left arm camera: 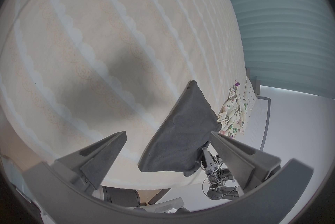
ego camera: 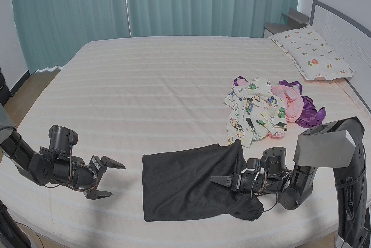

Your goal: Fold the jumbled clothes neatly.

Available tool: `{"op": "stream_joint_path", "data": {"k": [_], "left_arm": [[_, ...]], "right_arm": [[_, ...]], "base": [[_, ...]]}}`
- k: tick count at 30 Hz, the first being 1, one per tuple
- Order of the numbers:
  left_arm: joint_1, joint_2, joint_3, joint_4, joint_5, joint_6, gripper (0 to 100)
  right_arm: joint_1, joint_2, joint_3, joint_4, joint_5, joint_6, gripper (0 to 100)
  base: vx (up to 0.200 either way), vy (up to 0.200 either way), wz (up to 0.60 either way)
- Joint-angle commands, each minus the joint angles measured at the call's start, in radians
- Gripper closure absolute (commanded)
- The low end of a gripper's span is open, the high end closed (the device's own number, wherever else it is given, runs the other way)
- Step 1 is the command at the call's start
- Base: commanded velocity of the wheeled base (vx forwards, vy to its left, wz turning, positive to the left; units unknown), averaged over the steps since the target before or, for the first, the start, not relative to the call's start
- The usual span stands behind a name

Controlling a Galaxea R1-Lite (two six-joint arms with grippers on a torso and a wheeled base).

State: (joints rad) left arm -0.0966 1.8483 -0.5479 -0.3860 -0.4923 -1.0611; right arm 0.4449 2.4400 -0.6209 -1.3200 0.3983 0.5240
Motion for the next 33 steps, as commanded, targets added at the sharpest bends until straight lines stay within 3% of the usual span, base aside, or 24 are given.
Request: {"op": "stream_joint_path", "data": {"k": [1,2,3,17,24,27,33], "left_arm": [[0.0,0.011,-0.001,-0.001,0.0,0.0,0],[0.0,0.011,-0.001,-0.001,0.0,0.0,0],[0.0,0.011,-0.001,-0.001,0.0,0.0,0],[0.0,0.014,0.003,-0.001,-0.002,0.0,0],[-0.002,0.009,0.011,-0.002,-0.006,0.004,0],[0.0,0.011,0.009,-0.002,-0.009,0.004,0],[-0.002,0.011,0.011,-0.002,-0.008,0.004,0]], "right_arm": [[0.038,-0.004,-0.063,0.059,0.001,0.001,0],[0.038,-0.006,-0.073,0.076,0.001,0.001,0],[0.04,-0.007,-0.079,0.093,0.001,0.001,100],[0.017,-0.09,-0.022,0.099,0.007,0.028,100],[-0.055,-0.124,0.055,0.107,0.036,0.062,100],[-0.06,-0.127,0.064,0.099,0.08,0.099,100],[-0.063,-0.137,0.11,0.073,0.108,0.133,100]], "base": [[0.0,0.0,0.0],[0.0,0.0,0.0],[0.0,0.0,0.0],[0.0,0.0,0.0],[0.0,0.0,0.0],[0.0,0.0,0.0],[0.0,-0.2,0.0]]}}
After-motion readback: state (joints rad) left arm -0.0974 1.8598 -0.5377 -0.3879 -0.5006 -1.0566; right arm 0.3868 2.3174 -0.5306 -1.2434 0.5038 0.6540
